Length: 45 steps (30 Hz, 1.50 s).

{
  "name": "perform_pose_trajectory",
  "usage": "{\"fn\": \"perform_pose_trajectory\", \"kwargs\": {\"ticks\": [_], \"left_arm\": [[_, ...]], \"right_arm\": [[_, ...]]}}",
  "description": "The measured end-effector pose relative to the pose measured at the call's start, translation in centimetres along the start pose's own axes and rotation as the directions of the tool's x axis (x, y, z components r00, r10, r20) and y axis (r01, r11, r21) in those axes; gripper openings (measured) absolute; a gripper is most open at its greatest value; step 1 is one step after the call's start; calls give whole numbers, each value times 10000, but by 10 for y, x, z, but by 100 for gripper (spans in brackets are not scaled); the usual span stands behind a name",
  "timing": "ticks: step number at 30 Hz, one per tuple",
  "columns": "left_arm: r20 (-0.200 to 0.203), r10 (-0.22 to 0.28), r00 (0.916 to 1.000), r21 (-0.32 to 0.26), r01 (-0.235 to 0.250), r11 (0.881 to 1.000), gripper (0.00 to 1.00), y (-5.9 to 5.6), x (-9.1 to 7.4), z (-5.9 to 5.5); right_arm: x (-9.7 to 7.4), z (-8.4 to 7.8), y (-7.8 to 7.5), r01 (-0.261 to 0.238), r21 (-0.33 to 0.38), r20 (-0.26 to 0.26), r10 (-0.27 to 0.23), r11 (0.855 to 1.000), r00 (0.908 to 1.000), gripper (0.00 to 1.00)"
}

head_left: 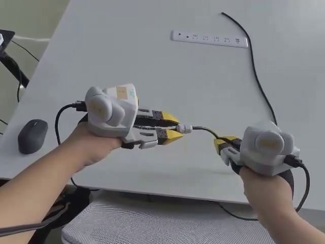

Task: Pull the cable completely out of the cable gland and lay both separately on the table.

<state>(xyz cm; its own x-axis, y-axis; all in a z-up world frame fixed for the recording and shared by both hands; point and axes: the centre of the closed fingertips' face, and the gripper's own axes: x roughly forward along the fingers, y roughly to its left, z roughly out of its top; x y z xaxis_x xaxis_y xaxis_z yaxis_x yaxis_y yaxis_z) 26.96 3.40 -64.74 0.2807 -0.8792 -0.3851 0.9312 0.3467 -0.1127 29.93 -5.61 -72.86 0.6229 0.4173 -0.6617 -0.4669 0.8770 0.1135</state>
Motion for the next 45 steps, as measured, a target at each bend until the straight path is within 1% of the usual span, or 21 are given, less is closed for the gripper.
{"fn": "perform_pose_trajectory", "kwargs": {"ticks": [5,14,15,20,23,26,27,28,29,31,33,34,36,37,38,40,41,42,43,44,45], "left_arm": [[-24,15,10000,-87,-15,10000,15,3,0,-4],[-70,-27,10000,-134,26,9999,15,3,2,-6],[-93,-24,10000,-136,23,9999,15,3,1,-6],[-126,36,9999,-182,-38,9998,15,4,0,-6],[-122,89,9999,-250,-93,9996,15,5,-1,-6],[-109,139,9998,-331,-143,9994,15,6,-2,-6],[-118,140,9998,-332,-144,9993,15,6,-3,-6],[-128,135,9998,-339,-139,9993,15,7,-2,-7],[-138,136,9998,-355,-140,9993,15,7,-2,-8],[-130,132,9998,-394,-137,9991,15,7,-2,-8],[-145,93,9999,-384,-99,9992,15,7,-1,-8],[-161,74,9998,-354,-80,9993,15,6,-1,-8],[-165,58,9998,-345,-64,9994,15,6,-1,-7],[-152,54,9999,-348,-60,9994,15,6,-1,-7],[-155,39,9999,-358,-44,9994,15,6,-1,-7],[-185,6,9998,-333,-12,9994,15,5,0,-7],[-202,-7,9998,-321,1,9995,15,5,0,-8],[-210,-6,9998,-316,0,9995,15,5,-1,-8],[-209,-2,9998,-316,-5,9995,15,5,-1,-8],[-205,-1,9998,-321,-6,9995,15,5,-1,-7],[-202,-1,9998,-320,-6,9995,15,5,-1,-7]], "right_arm": [[1,-9,-5,68,574,-186,-58,9983,9998,0],[1,-11,-5,64,482,-184,-55,9988,9998,0],[0,-12,-5,72,326,-264,-63,9994,9996,0],[-3,-9,-6,89,-14,-148,-90,10000,9999,2],[-7,-5,-5,142,-427,-52,-144,9990,9999,2],[-10,-2,0,-125,-850,-6,125,9963,9999,3],[-11,-1,2,-182,-1073,-17,182,9941,9998,3],[-13,0,2,-125,-1740,-52,117,9847,9999,4],[-15,2,3,-97,-2044,1,100,9788,10000,5],[-19,8,8,-228,-2268,156,271,9737,9995,9],[-23,17,15,-430,-2792,314,539,9593,9981,13],[-25,22,21,-593,-3168,332,735,9466,9967,15],[-29,32,27,-514,-3895,548,788,9196,9954,17],[-30,36,34,-637,-4459,460,940,8928,9945,17],[-30,39,40,-745,-4772,451,1091,8756,9930,17],[-30,47,49,-707,-5534,477,1164,8299,9921,17],[-29,48,58,-906,-5882,351,1373,8036,9899,17],[-29,49,62,-961,-6029,299,1428,7920,9893,17],[-27,52,67,-935,-6319,315,1460,7694,9888,17],[-27,52,69,-952,-6432,304,1495,7597,9883,16],[-25,52,72,-983,-6756,188,1503,7307,9885,15]]}}
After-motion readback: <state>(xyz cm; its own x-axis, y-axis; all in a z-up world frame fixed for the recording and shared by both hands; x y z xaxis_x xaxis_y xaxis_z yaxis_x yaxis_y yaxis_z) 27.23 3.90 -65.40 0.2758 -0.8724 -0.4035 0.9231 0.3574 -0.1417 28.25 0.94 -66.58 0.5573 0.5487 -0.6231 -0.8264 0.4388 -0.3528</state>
